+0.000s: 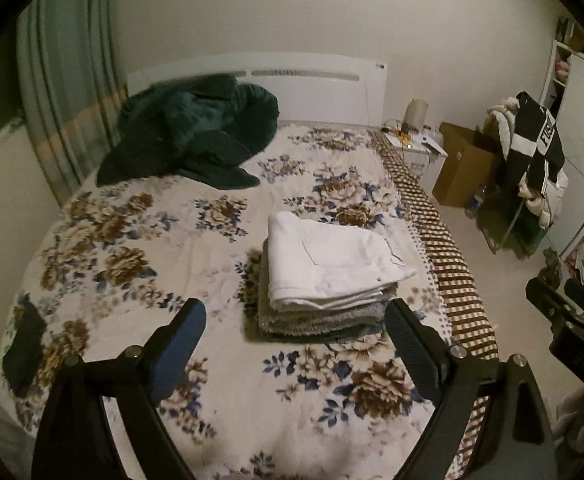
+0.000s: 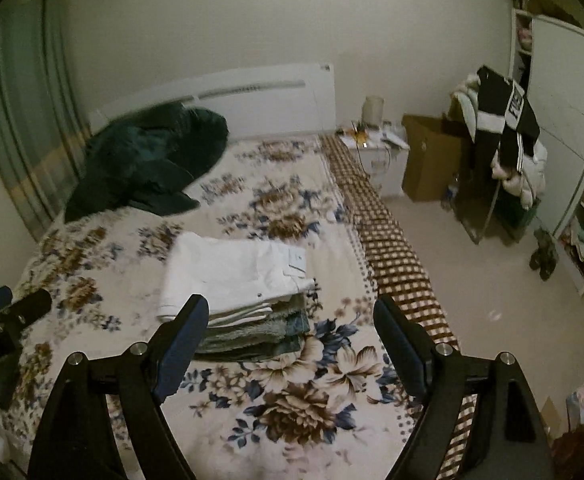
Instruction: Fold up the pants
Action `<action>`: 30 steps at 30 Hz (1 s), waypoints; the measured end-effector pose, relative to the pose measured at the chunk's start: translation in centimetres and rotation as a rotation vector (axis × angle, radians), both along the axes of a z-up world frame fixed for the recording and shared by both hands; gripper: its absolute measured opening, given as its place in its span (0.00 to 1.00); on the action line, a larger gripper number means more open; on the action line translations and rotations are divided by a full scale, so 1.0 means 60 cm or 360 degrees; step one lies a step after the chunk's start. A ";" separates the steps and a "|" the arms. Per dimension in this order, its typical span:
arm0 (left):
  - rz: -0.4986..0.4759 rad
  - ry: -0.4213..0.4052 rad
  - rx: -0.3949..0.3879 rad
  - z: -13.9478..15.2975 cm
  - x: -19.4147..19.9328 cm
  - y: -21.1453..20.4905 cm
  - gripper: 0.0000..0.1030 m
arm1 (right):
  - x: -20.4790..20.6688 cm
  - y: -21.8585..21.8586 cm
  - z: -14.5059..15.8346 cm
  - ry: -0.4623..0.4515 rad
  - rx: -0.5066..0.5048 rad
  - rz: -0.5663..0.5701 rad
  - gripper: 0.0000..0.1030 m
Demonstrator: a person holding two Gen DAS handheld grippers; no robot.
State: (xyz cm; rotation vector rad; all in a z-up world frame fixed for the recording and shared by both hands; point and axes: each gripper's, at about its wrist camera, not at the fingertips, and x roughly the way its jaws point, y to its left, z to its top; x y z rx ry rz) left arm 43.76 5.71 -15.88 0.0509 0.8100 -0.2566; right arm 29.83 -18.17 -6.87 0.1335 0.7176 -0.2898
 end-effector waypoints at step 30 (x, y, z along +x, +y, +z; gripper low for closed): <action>0.0135 -0.0245 0.0028 0.173 -0.286 0.054 1.00 | -0.360 0.100 0.278 -0.0186 -0.0085 0.0113 0.90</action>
